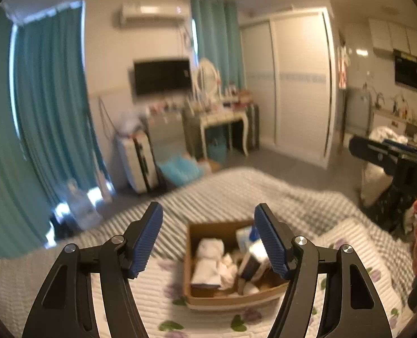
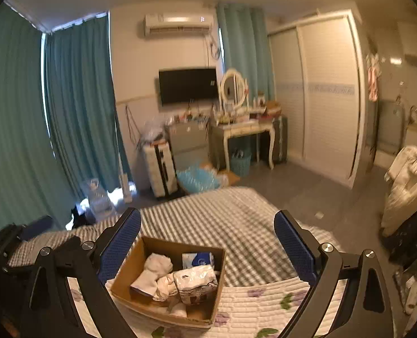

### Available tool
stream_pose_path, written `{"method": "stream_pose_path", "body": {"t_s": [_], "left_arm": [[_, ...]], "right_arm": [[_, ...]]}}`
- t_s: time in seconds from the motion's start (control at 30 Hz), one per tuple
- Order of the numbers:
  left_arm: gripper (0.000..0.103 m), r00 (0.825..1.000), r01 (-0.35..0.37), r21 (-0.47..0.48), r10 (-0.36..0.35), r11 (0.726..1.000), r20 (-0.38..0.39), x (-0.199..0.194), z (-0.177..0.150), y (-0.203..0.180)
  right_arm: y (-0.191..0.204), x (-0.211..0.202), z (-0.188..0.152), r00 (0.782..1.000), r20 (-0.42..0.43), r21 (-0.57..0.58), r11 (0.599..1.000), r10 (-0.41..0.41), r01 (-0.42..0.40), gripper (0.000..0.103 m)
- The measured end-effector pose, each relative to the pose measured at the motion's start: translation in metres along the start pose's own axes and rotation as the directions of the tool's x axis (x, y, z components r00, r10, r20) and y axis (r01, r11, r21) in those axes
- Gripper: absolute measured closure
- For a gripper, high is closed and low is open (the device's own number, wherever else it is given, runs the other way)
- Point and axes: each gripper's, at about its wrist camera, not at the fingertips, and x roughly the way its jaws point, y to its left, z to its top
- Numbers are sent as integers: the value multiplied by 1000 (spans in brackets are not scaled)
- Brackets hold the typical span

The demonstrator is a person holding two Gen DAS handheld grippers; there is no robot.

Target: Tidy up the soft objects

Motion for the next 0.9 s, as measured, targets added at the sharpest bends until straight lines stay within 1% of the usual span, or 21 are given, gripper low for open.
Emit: {"method": "stream_pose_path", "body": {"t_s": [0.03,0.07,0.13,0.2,0.23,0.33,0.43,0.47,0.53,0.67,0.73,0.8,0.9], "left_arm": [[21,1000,-6,0,6,1000,31,-15,4,2],[19,997,-13,-2,13,1000,82,-38,9,4],[19,989,-30,-1,30,1000,142,-67,14,5],[18,982,-23,-5,23,1000,190,-95,16,7],[18,979,-15,-7,16,1000,203,-105,17,8],[18,970,-1,-12,4,1000,243,-130,12,12],[18,962,-9,-12,12,1000,274,-139,1,12],[18,957,-15,-17,19,1000,290,-140,-5,13],[18,954,-18,-29,26,999,299,-138,-15,14],[18,959,0,-72,20,997,283,-114,-54,20],[18,961,-15,-103,42,995,273,-91,-78,25],[18,963,-20,-118,51,993,265,-76,-96,27],[18,977,-29,-81,46,996,210,-46,-120,22]], "right_arm": [[1,-13,3,1000,13,-5,1000,-2,2,7],[2,-27,7,1000,25,-11,1000,-3,4,7],[7,-56,12,998,55,-25,1000,3,-1,6],[10,-81,12,997,76,-33,999,19,-16,2],[11,-92,10,996,84,-36,999,24,-21,0],[16,-118,-1,993,115,-38,999,31,-26,0],[20,-136,-19,989,138,-37,998,46,-41,0],[21,-141,-27,988,147,-38,998,49,-44,0],[24,-146,-44,985,165,-39,998,49,-43,0],[27,-135,-89,983,181,-28,999,32,-28,0],[28,-118,-115,983,182,-30,999,31,-26,0],[28,-96,-144,982,186,-24,1000,17,-13,0],[25,-67,-174,986,164,-1,1000,8,-8,0]]}}
